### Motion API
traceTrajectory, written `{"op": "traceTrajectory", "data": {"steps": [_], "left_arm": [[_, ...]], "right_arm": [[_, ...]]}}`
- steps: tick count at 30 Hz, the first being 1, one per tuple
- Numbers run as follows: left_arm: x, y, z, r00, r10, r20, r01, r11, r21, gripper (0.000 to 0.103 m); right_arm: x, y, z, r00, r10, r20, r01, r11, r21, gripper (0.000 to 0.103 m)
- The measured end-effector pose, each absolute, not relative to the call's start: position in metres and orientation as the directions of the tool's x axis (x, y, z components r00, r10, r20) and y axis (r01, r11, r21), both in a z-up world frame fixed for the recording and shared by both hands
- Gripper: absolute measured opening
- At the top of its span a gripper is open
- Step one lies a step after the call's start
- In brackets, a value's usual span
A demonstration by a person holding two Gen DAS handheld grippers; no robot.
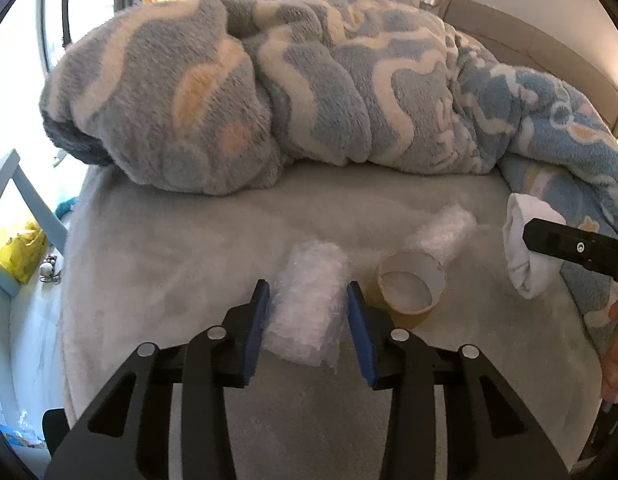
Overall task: Collect trash
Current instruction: 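Grasp the clear bubble wrap with the left tool while the right tool holds the white ball, then carry the bubble wrap and white ball in both tools over the trash bin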
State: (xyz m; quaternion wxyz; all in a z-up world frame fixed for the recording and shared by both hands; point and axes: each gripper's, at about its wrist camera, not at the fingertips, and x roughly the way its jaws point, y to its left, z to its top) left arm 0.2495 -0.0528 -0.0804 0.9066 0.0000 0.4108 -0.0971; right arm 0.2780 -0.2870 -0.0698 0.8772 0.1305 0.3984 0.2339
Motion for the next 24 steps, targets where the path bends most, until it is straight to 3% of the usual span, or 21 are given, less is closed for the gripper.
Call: {"op": "traceTrajectory", "data": {"steps": [12,24], "left_arm": [[0.226,-0.025,-0.054,0.692,-0.194,-0.696,0.096,0.979,-0.178,0.041],[0.181,-0.008,-0.030,0.719,-0.174,-0.673,0.096,0.984,-0.151,0.041]], "right_arm": [[0.261,-0.279,-0.051,0.592,0.520,-0.616,-0.313,0.852,0.420,0.046],[0.224,-0.247,-0.044,0.592,0.531,-0.607,-0.352,0.847,0.398,0.046]]}}
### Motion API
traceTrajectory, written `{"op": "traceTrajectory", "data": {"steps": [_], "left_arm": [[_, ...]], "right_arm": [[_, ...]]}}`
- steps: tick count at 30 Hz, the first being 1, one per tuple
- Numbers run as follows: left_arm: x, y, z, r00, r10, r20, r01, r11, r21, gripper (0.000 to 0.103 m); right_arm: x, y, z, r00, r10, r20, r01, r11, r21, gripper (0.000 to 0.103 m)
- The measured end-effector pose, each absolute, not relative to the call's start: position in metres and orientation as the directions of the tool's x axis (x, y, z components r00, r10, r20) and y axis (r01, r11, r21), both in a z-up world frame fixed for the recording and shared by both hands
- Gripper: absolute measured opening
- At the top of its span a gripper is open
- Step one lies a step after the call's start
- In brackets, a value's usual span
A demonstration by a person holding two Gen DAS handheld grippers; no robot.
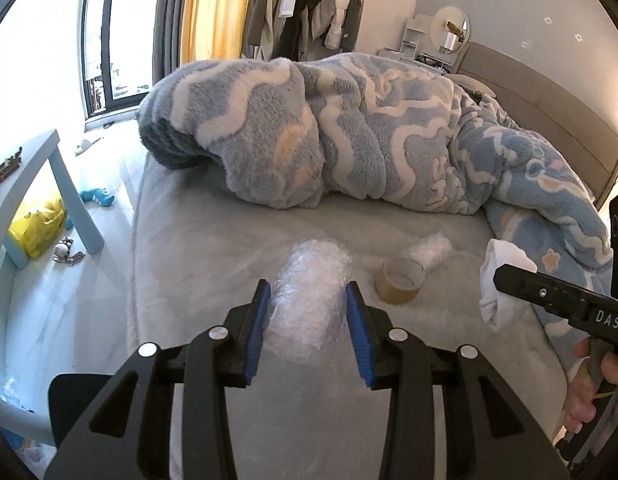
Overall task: Collect trash
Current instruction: 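Carry the bubble wrap and white ball in both tools over the trash bin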
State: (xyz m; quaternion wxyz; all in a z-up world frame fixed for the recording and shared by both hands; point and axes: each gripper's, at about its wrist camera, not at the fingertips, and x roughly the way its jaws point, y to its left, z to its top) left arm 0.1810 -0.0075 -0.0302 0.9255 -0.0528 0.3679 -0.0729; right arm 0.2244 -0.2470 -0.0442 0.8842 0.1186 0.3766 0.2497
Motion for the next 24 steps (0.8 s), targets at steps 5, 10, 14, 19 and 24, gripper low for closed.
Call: {"op": "traceTrajectory", "data": {"steps": [5,10,14,19,24], "left_arm": [[0.162,0.001,-0.025,0.723,-0.164,-0.671,0.096,0.986,-0.137,0.041],[0.148,0.010,-0.022,0.728,-0.150,-0.668,0.094,0.988,-0.120,0.041],[0.135,0.022,-0.021,0.727,-0.142,-0.672,0.091,0.990,-0.111,0.041],[0.121,0.035,-0.025,0.715,-0.129,-0.687,0.084,0.992,-0.099,0.041],[0.111,0.052,-0.030,0.704,-0.103,-0.702,0.061,0.995,-0.085,0.041]], "right_arm": [[0.210,-0.238,-0.043,0.597,0.534,-0.599,-0.359,0.845,0.396,0.046],[0.196,-0.224,-0.046,0.590,0.539,-0.600,-0.370,0.842,0.392,0.046],[0.186,-0.214,-0.045,0.589,0.545,-0.597,-0.379,0.839,0.391,0.046],[0.176,-0.198,-0.045,0.584,0.553,-0.594,-0.393,0.833,0.389,0.045],[0.169,-0.178,-0.045,0.572,0.566,-0.593,-0.414,0.824,0.387,0.046]]}}
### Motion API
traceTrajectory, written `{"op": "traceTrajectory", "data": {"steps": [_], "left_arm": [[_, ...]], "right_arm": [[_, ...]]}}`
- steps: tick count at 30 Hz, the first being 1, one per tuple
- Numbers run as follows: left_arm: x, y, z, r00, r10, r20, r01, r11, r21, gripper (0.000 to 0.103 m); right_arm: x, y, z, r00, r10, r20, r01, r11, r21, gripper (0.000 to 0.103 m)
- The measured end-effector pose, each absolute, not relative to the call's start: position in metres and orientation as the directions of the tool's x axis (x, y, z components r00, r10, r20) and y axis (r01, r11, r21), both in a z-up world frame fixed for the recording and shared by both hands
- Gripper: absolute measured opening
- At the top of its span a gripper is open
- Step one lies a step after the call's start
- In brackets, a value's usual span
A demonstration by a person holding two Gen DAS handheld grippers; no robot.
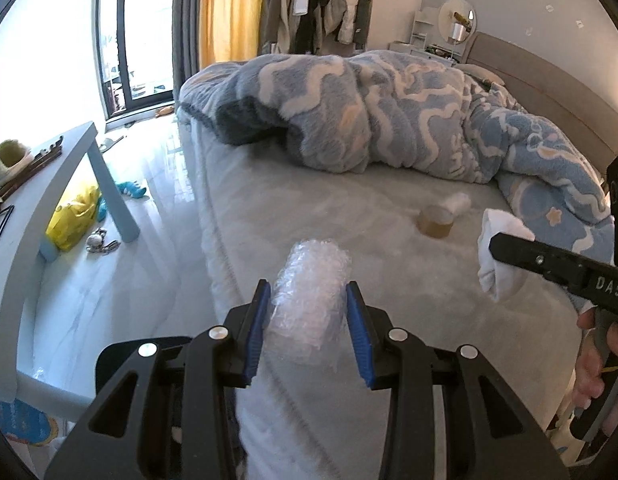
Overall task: Collect trash
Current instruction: 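Carry the bubble wrap and white ball in both tools over the trash bin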
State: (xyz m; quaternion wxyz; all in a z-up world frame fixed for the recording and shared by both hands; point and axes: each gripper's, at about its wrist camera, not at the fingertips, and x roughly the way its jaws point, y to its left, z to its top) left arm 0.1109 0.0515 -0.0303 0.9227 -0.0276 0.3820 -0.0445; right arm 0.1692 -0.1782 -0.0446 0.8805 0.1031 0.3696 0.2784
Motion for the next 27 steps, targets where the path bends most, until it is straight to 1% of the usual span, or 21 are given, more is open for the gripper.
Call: {"op": "traceTrajectory", "data": {"steps": [10,14,18,24,27], "left_arm": [[0.104,0.097,-0.043,0.681,-0.058,-0.729,0.000,0.997,-0.080,0.041],[0.104,0.116,-0.054,0.659,-0.038,-0.751,-0.028,0.997,-0.075,0.041],[0.102,0.134,-0.064,0.636,-0.037,-0.771,-0.058,0.994,-0.096,0.041],[0.096,0.157,-0.077,0.602,-0.003,-0.799,-0.086,0.994,-0.069,0.041],[0.093,0.171,-0.089,0.566,-0.008,-0.824,-0.092,0.993,-0.073,0.041]], "right_arm": [[0.164,-0.133,-0.043,0.530,0.601,-0.598,-0.471,0.795,0.382,0.046],[0.164,-0.112,-0.044,0.509,0.614,-0.603,-0.495,0.782,0.379,0.046],[0.161,-0.095,-0.042,0.498,0.624,-0.603,-0.514,0.772,0.374,0.046],[0.157,-0.067,-0.041,0.479,0.636,-0.605,-0.541,0.756,0.367,0.046],[0.156,-0.054,-0.041,0.468,0.643,-0.607,-0.554,0.748,0.366,0.046]]}}
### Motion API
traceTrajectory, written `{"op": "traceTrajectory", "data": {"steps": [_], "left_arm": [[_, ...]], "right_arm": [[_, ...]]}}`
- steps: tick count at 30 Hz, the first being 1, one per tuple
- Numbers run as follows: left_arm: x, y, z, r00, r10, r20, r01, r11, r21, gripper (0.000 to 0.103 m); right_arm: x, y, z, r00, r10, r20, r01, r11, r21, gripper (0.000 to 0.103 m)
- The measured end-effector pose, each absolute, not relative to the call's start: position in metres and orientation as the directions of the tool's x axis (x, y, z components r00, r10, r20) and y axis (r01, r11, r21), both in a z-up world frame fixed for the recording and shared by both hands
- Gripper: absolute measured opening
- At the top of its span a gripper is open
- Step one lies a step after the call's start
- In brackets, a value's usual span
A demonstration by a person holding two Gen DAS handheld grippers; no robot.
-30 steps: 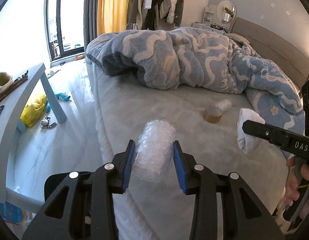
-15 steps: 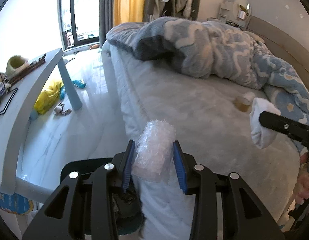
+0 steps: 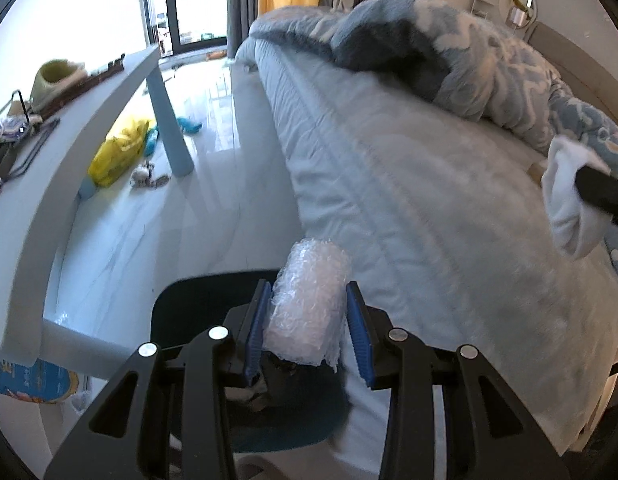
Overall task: Collect trash
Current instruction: 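Carry the bubble wrap and white ball in both tools over the trash bin, then open the left tool over the bin, dropping the bubble wrap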
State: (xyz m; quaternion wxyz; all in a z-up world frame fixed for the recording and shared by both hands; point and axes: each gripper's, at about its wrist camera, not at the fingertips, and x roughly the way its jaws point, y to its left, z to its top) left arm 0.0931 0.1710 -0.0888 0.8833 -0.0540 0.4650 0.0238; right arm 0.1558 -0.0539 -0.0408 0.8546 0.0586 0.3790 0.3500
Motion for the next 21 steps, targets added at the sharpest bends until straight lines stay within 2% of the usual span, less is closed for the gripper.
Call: {"op": "traceTrajectory", "data": {"steps": [15,17,19,21], "left_arm": [[0.076,0.232,-0.143,0.429,-0.021,-0.903,-0.155,0.983,-0.097,0.041],[0.074,0.239,-0.150,0.403,-0.030,-0.915,-0.161,0.982,-0.103,0.044],[0.071,0.248,-0.154,0.397,-0.022,-0.918,-0.174,0.980,-0.099,0.058],[0.068,0.254,-0.152,0.402,-0.021,-0.915,-0.179,0.979,-0.101,0.060]], "right_arm": [[0.142,0.032,-0.054,0.392,0.659,-0.642,-0.631,0.700,0.334,0.046],[0.140,0.042,-0.056,0.384,0.658,-0.648,-0.639,0.696,0.328,0.046],[0.139,0.053,-0.060,0.376,0.657,-0.653,-0.644,0.693,0.326,0.046],[0.139,0.063,-0.063,0.370,0.654,-0.660,-0.647,0.691,0.322,0.046]]}}
